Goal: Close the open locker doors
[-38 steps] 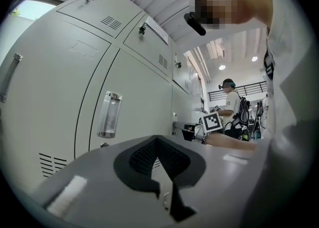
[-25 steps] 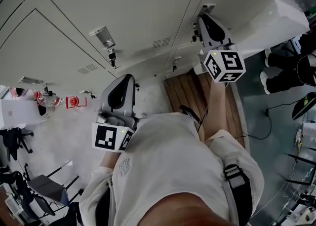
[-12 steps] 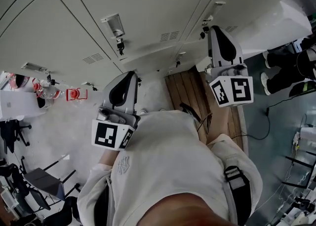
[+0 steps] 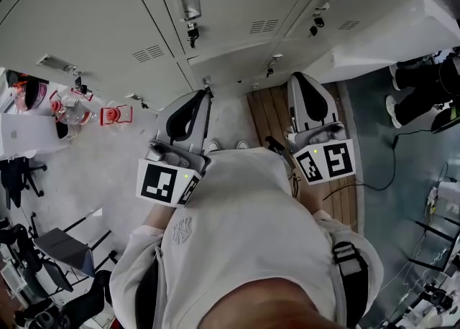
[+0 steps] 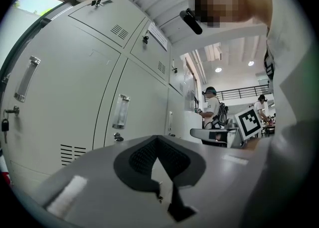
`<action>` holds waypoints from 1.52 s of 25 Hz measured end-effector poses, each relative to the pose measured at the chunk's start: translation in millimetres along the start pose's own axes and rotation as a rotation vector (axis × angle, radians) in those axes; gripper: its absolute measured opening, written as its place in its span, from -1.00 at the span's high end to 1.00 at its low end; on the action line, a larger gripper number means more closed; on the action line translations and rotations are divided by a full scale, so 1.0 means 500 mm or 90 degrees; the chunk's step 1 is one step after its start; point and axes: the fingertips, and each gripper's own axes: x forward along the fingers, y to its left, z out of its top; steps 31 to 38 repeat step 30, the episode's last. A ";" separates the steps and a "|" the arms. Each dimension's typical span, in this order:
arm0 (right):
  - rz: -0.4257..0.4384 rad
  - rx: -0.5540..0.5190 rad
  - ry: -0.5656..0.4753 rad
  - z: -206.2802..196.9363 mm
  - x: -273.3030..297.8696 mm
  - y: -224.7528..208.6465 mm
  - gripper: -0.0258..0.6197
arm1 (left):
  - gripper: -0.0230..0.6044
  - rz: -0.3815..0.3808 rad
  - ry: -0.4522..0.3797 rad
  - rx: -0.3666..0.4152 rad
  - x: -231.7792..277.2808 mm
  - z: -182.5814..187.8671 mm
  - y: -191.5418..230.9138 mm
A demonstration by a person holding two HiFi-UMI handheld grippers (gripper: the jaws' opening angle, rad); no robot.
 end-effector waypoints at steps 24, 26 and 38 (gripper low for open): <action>0.056 0.017 0.035 -0.046 0.003 0.152 0.88 | 0.92 0.013 0.000 -0.004 -0.085 -0.001 0.031; 0.055 0.016 0.034 -0.046 0.005 0.155 0.88 | 0.92 0.012 -0.001 -0.005 -0.086 -0.001 0.035; 0.053 0.017 0.031 -0.044 0.011 0.160 0.88 | 0.92 0.011 0.000 -0.009 -0.089 -0.003 0.043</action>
